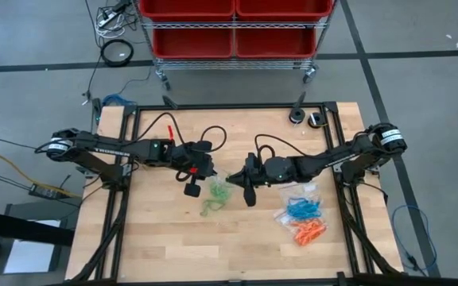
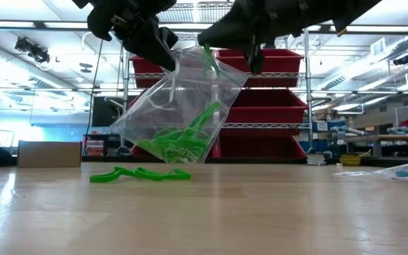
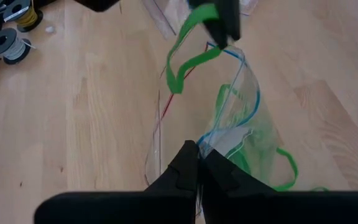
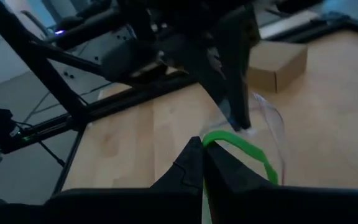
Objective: Sort rubber bands
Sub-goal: Put the green rubber band into the transparent zip bag
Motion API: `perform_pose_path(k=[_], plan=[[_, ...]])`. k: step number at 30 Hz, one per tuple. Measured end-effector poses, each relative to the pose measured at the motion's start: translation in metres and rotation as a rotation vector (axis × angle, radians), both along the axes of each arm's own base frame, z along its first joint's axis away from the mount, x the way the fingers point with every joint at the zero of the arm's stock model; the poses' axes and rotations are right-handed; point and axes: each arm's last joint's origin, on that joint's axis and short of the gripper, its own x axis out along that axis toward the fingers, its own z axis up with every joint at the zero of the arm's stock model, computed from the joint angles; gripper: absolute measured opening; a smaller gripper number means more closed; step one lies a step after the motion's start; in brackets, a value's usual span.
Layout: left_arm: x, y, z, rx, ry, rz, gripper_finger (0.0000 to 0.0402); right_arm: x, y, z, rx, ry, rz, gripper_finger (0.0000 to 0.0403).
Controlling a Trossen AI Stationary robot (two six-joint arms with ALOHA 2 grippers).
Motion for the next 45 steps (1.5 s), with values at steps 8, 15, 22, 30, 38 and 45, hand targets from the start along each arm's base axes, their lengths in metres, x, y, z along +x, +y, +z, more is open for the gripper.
perform_pose_path(k=[8, 15, 22, 30, 38, 45], plan=[[0.0, 0.0, 0.0, 0.0, 0.0, 0.0, 0.001, 0.0, -0.012, -0.007, 0.068, 0.074, 0.014, 0.0], [0.0, 0.0, 0.0, -0.002, 0.001, 0.002, 0.001, -0.002, -0.024, -0.015, 0.094, 0.166, 0.03, 0.0], [0.0, 0.0, 0.0, -0.002, 0.001, 0.002, 0.001, -0.002, -0.025, -0.015, 0.076, 0.175, 0.07, 0.0011], [0.0, 0.0, 0.0, -0.002, 0.001, 0.002, 0.001, -0.006, -0.026, -0.022, 0.061, 0.257, 0.073, 0.0057], [0.0, 0.0, 0.0, -0.002, 0.004, 0.002, 0.001, -0.009, -0.023, -0.013, 0.004, 0.223, 0.092, 0.0124], [-0.001, 0.0, -0.001, -0.002, 0.012, 0.003, 0.001, -0.028, -0.01, 0.017, -0.099, 0.153, 0.092, 0.0132]])
